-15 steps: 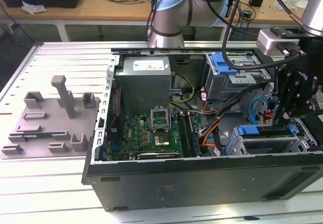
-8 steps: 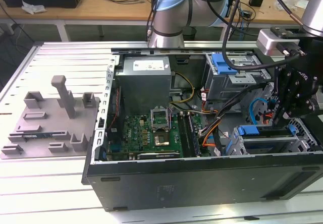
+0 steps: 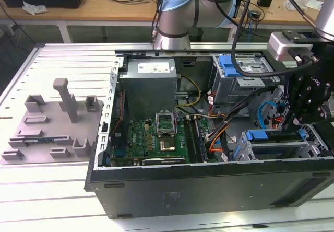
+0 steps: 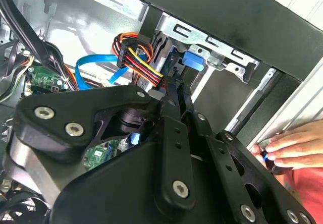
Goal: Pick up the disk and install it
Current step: 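Insert the first disk wire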
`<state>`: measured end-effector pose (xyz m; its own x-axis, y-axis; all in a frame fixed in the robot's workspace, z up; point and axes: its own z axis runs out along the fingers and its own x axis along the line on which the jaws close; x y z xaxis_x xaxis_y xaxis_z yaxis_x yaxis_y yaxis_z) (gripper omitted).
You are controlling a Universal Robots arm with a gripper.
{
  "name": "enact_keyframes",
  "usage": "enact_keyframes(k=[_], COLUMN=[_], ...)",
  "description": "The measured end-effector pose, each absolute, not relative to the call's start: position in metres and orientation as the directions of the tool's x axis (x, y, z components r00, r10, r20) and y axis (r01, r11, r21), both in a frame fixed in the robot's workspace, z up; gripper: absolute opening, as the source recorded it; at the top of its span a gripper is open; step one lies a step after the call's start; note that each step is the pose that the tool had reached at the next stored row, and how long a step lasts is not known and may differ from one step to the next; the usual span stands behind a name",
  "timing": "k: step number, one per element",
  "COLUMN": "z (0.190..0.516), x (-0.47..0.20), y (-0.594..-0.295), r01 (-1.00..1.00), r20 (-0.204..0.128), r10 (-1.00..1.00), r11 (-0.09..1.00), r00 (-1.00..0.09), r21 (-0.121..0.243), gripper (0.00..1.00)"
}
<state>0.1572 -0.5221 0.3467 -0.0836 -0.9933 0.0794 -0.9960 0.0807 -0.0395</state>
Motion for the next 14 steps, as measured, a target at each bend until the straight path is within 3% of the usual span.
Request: enact_keyframes(k=[14], z=[0.3467], x=[0.1573], y=[-0.5212], r01=[-0.997], r20=[0.078], r10=[-0.995], r11=[0.061], r00=[-0.064], r21=[-0.039], gripper=[0.17])
